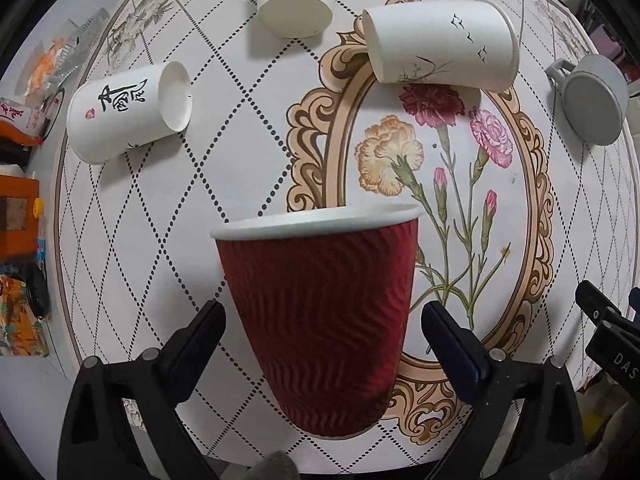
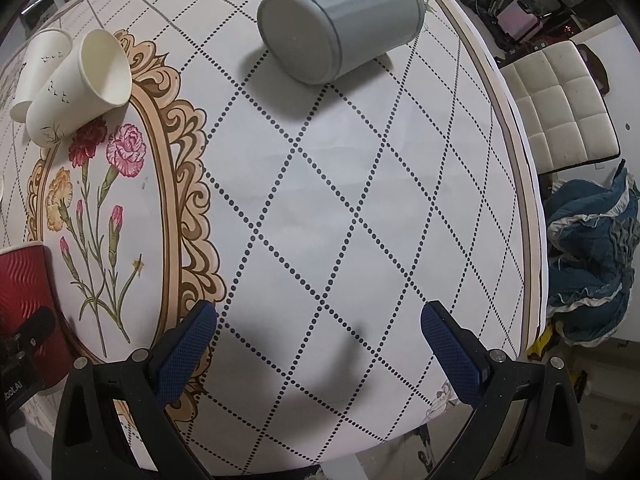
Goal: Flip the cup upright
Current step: 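Lift the red cup with the left gripper and carry it toward the right gripper, then close the right gripper on the red cup while the left gripper releases it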
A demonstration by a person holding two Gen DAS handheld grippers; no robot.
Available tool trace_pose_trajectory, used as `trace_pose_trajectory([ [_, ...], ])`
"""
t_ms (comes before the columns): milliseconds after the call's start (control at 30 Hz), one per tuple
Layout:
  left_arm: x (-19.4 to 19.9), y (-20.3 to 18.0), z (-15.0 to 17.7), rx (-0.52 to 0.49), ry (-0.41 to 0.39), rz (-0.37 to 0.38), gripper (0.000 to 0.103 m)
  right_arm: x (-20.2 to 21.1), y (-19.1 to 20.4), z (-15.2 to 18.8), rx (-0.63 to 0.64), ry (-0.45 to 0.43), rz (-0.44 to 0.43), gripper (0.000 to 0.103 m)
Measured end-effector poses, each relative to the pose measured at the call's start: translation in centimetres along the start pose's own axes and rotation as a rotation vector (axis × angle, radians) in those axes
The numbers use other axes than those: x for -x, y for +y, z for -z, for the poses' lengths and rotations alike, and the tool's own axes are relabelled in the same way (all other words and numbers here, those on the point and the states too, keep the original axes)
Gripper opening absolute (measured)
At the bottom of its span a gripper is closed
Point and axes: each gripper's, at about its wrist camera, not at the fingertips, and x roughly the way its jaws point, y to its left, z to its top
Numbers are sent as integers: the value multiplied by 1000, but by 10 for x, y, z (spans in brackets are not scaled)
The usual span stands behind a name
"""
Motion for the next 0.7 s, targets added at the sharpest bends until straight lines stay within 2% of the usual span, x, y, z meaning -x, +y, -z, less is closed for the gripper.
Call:
trace_pose_trajectory([
  [233, 15, 4, 2, 22, -17, 16, 100, 5, -2, 1, 0, -15, -4, 103],
  [500, 61, 11, 20, 66, -73, 26, 100, 15, -7, 7, -11, -27, -18, 103],
  [600, 82, 27, 26, 102, -114, 6, 100, 20, -9, 7, -34, -36, -76, 103],
  [700, 101, 45, 34, 132, -171, -51, 100, 27, -8, 8, -51, -49, -137, 103],
])
